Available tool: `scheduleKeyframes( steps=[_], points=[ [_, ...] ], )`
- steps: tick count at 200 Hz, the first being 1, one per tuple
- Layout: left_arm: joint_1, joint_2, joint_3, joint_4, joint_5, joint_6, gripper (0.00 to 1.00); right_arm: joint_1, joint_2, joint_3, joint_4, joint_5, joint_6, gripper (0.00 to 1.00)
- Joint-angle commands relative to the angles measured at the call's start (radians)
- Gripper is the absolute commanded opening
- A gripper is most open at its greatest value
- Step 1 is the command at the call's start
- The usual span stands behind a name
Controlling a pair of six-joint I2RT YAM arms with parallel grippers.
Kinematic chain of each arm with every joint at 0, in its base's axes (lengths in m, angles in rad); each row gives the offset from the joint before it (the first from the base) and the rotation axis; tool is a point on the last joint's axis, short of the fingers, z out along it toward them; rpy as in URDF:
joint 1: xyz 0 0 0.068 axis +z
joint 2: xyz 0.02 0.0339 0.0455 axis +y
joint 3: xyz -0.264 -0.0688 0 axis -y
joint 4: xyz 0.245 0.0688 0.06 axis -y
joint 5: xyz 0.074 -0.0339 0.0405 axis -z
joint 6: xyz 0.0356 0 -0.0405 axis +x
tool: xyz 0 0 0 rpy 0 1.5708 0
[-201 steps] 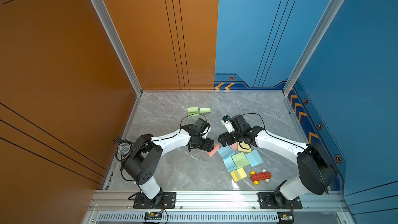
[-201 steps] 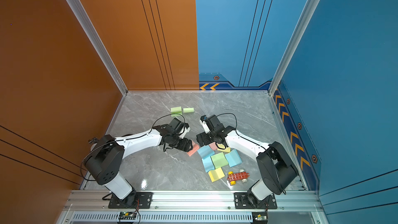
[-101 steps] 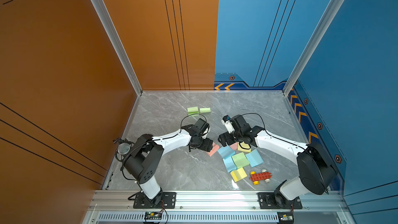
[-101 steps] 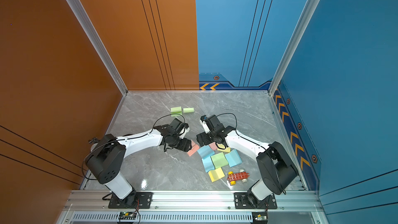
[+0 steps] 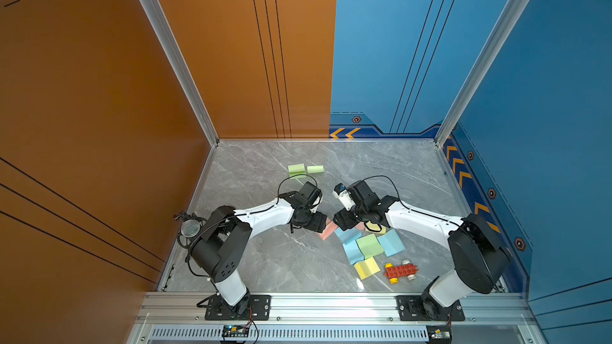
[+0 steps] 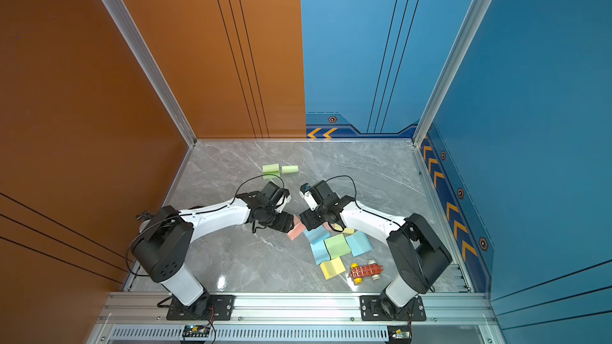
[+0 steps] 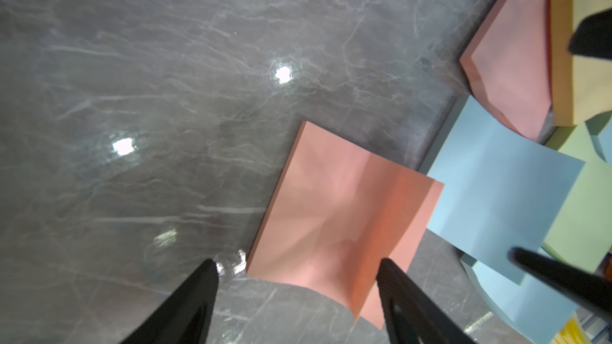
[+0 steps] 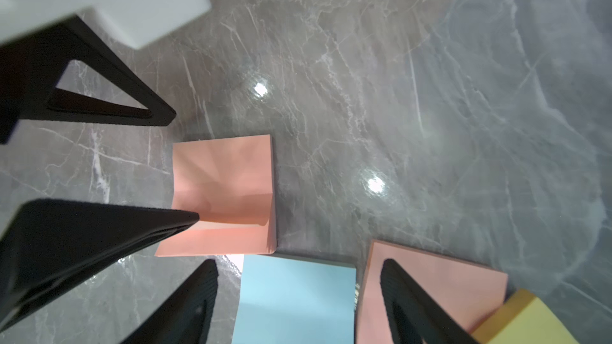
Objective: Tear off pages from different memo pads
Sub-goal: Pick up the memo pad from the center of the board.
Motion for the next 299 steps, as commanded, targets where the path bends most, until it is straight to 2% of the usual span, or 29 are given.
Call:
scheduleKeyframes(
  steps=[1, 11, 25, 42, 61, 84, 128, 172, 241, 299],
  points=[
    [-0.001, -0.002, 0.02, -0.01, -0.014, 0.004, 0.79, -0.004, -0.026, -0.063, 0.124, -0.144, -0.236, 0.62],
    [0.0, -0.002, 0.02, -0.01, -0.011, 0.005, 0.79, -0.007, -0.057, -0.111, 0.186, -0.206, -0.354, 0.63],
    [-0.001, 0.0, 0.019, -0.009, -0.008, 0.004, 0.79, -0.009, -0.105, -0.182, 0.283, -0.211, -0.491, 0.63],
    [-0.001, 0.001, 0.02, -0.01, -0.005, 0.004, 0.79, -0.005, -0.122, -0.19, 0.253, -0.185, -0.701, 0.63],
    [-0.003, 0.004, 0.023, -0.01, -0.005, 0.004, 0.8, -0.018, -0.106, -0.16, 0.237, -0.128, -0.766, 0.61],
    [-0.003, 0.006, 0.024, -0.01, -0.002, 0.004, 0.8, -0.026, -0.079, -0.167, 0.305, -0.116, -0.809, 0.58],
    [-0.003, 0.0, 0.024, -0.01, 0.0, 0.004, 0.8, -0.002, 0.012, -0.147, 0.404, -0.01, -0.846, 0.57],
    [-0.004, 0.006, 0.024, -0.009, 0.001, 0.004, 0.8, 0.059, 0.059, -0.114, 0.39, 0.056, -0.886, 0.56],
    [-0.003, 0.007, 0.024, -0.01, 0.005, 0.003, 0.8, 0.096, 0.095, -0.116, 0.371, 0.055, -0.931, 0.57],
    [0.02, -0.033, 0.024, -0.011, 0.069, -0.008, 0.84, 0.105, 0.121, -0.145, 0.434, 0.06, -0.93, 0.56]
  ],
)
